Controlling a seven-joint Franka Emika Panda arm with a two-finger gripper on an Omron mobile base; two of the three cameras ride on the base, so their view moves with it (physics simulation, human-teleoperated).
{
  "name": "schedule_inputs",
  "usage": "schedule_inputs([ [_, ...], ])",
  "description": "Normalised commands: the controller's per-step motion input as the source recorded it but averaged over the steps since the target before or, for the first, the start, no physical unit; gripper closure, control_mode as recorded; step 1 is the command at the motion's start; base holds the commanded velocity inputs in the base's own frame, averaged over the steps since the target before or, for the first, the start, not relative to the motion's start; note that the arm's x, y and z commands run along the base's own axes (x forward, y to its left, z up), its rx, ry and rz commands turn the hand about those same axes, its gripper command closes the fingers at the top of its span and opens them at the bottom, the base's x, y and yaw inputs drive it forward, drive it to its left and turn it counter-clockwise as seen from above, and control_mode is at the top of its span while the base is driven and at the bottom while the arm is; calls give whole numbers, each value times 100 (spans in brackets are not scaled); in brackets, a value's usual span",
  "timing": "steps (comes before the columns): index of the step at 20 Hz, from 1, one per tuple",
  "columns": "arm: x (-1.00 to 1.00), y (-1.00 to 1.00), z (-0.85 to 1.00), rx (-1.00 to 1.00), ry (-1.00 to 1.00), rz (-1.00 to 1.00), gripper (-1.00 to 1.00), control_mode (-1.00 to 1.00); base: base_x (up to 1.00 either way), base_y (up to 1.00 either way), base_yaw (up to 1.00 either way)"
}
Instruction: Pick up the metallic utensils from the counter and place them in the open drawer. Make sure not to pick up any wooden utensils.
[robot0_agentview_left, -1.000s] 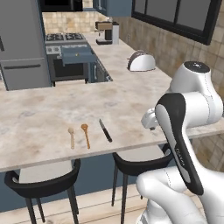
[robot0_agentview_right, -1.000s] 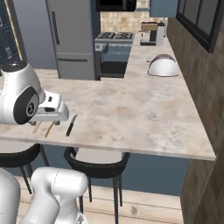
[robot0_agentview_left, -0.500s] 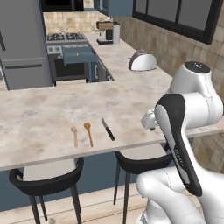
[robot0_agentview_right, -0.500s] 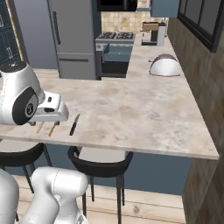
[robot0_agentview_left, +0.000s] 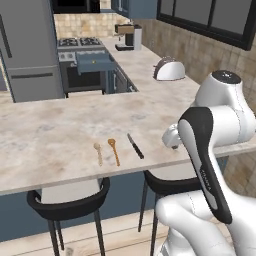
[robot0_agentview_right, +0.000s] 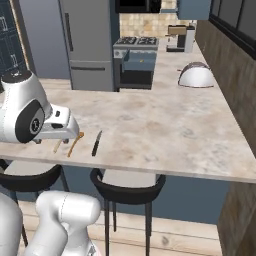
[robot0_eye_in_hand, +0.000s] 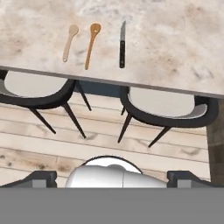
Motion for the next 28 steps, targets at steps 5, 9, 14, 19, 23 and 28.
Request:
schedule_inputs([
  [5, 0, 0, 0, 0, 0, 0, -100, 100, 73, -9, 1],
  [9, 0, 0, 0, 0, 0, 0, -100, 100, 93, -16, 2],
  [14, 0, 0, 0, 0, 0, 0, -100, 100, 37, -4, 1],
  [19, 0, 0, 0, 0, 0, 0, -100, 100, 0, 0, 0],
  [23, 0, 0, 0, 0, 0, 0, -100, 100, 0, 0, 0],
  [28, 0, 0, 0, 0, 0, 0, -100, 100, 0, 0, 0],
])
